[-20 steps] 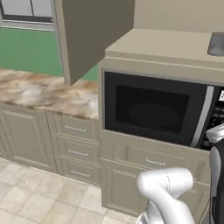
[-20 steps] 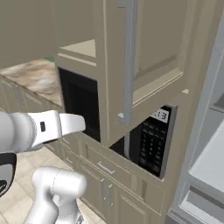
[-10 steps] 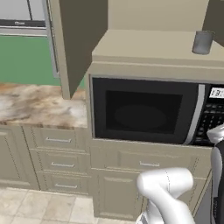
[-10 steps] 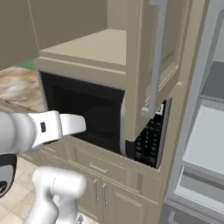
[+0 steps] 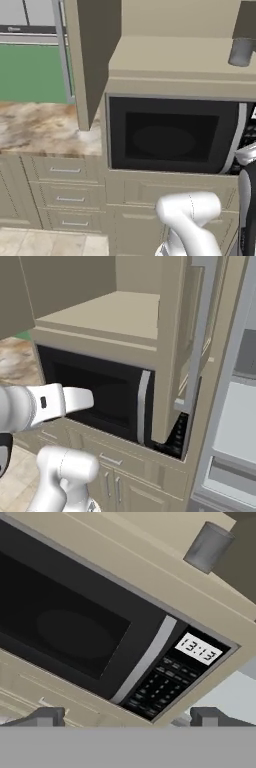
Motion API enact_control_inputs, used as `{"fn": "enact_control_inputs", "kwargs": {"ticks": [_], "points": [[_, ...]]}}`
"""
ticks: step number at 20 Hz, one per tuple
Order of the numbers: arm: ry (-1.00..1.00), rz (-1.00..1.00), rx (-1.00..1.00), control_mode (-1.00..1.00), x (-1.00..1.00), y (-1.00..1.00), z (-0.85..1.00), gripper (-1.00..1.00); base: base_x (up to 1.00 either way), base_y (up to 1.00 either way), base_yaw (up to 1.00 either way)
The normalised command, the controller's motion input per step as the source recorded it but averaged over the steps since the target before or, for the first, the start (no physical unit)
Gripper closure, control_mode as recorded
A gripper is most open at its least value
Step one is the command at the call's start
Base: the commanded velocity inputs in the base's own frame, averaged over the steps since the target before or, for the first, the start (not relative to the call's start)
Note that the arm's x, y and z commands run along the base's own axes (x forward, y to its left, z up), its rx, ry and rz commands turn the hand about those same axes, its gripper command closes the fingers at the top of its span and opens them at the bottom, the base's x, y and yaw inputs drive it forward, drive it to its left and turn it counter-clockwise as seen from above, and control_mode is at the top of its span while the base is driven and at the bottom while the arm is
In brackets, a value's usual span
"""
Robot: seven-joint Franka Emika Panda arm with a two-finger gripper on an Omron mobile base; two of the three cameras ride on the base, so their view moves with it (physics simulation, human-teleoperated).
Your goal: There is a bowl on the dining counter. Grab a lemon wedge from the fridge and place it in the bowl. Then get the liquor bottle and glass cup from the cabinet and place them next to the bowl.
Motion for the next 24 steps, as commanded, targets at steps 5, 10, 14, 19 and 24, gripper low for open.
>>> {"fn": "enact_control_inputs", "kwargs": {"ticks": [5,10,14,19,24], "points": [[0.0,0.0,0.0,1.0,0.0,0.0,0.0,-1.0,0.49,-0.08,-0.03],[0.0,0.0,0.0,1.0,0.0,0.0,0.0,-1.0,0.54,0.0,-0.2],[0.0,0.0,0.0,1.0,0.0,0.0,0.0,-1.0,0.47,0.01,-0.38],[0.0,0.0,0.0,1.0,0.0,0.0,0.0,-1.0,0.57,0.0,-0.34],[0.0,0.0,0.0,1.0,0.0,0.0,0.0,-1.0,0.65,0.0,-0.14]]}}
